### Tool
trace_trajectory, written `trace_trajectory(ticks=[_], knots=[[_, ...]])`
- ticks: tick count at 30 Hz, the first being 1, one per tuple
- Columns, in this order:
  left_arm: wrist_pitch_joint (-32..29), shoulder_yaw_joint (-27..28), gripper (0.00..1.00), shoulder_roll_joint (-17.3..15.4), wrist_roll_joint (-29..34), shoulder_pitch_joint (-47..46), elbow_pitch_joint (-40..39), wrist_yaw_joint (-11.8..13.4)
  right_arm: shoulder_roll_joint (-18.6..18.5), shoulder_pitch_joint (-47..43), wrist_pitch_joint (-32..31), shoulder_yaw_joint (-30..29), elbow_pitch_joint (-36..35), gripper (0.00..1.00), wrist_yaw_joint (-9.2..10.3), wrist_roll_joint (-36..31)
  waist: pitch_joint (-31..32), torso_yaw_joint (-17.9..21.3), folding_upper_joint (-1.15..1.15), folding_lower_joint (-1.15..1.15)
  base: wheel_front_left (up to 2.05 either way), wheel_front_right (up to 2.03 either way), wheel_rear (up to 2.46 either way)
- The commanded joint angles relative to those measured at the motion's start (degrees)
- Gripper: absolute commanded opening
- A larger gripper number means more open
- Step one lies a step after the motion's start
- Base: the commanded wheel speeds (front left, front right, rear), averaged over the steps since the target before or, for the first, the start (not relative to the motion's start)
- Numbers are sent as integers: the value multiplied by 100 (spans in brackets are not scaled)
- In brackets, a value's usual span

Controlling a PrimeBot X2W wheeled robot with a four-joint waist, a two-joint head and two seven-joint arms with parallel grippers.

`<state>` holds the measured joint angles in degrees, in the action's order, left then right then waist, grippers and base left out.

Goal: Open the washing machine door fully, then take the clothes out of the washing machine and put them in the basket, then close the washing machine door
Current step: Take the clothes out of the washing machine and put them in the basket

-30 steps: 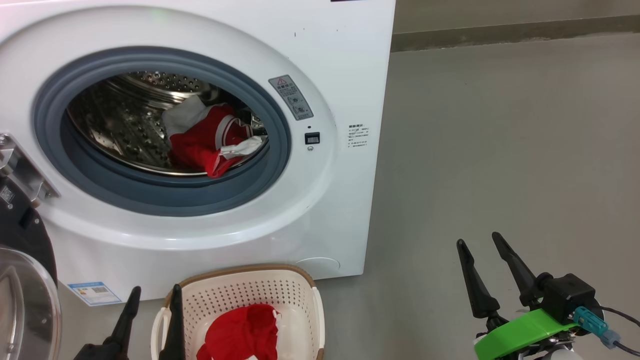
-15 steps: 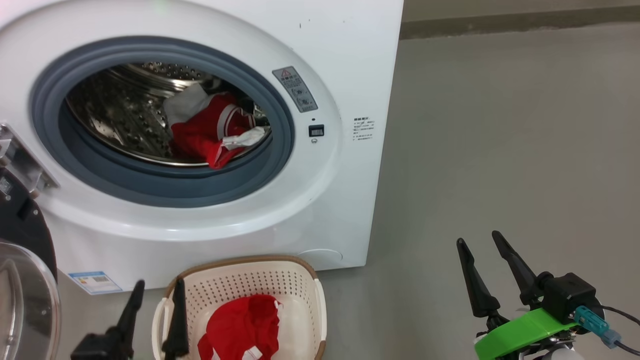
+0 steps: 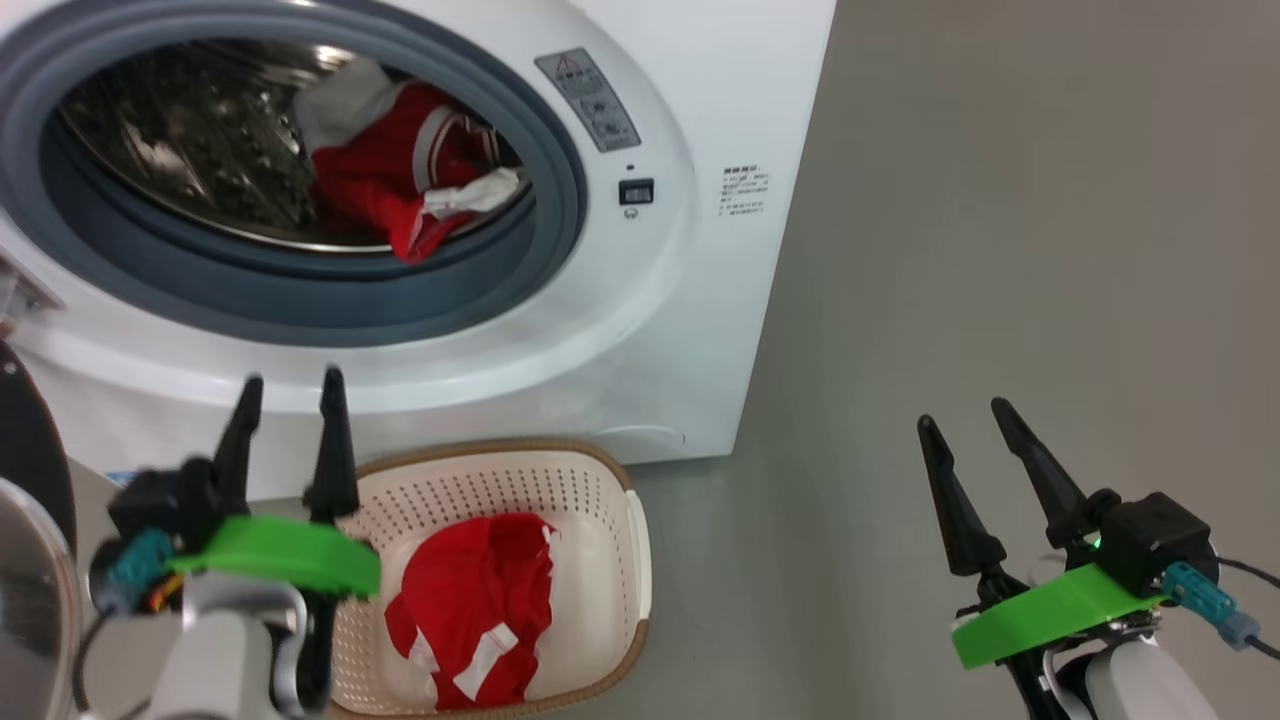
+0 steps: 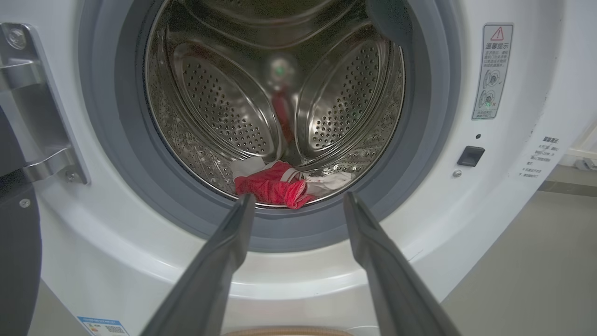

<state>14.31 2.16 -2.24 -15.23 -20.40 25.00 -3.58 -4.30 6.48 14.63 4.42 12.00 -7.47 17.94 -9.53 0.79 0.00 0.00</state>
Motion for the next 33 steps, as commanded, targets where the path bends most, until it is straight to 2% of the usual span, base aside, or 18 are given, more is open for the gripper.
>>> trace_trajectory(ticks=[1, 13, 23, 28, 33], knots=[[68, 217, 100, -135, -51, -429, 79, -49, -71, 221, 37, 125, -165, 100, -2, -50, -320, 6, 0, 0, 0, 0, 0], [68, 203, 100, -444, 67, -2233, 1374, -110, -102, 674, 37, 128, -189, 100, -2, 3, -1134, 216, 0, 0, 0, 0, 0], [69, 251, 100, -515, 59, -3502, 2315, -142, -81, 888, 37, 290, -201, 100, -2, -15, -1699, 402, 0, 0, 0, 0, 0], [-6, 419, 100, -528, -208, -4153, 3085, -174, -75, 1022, 37, 398, -202, 100, -2, 6, -1862, 544, 0, 0, 0, 0, 0], [-345, 686, 100, -608, -580, -4706, 3825, -185, -79, 1114, 37, 508, -199, 100, -2, 28, -1962, 695, 0, 0, 0, 0, 0]])
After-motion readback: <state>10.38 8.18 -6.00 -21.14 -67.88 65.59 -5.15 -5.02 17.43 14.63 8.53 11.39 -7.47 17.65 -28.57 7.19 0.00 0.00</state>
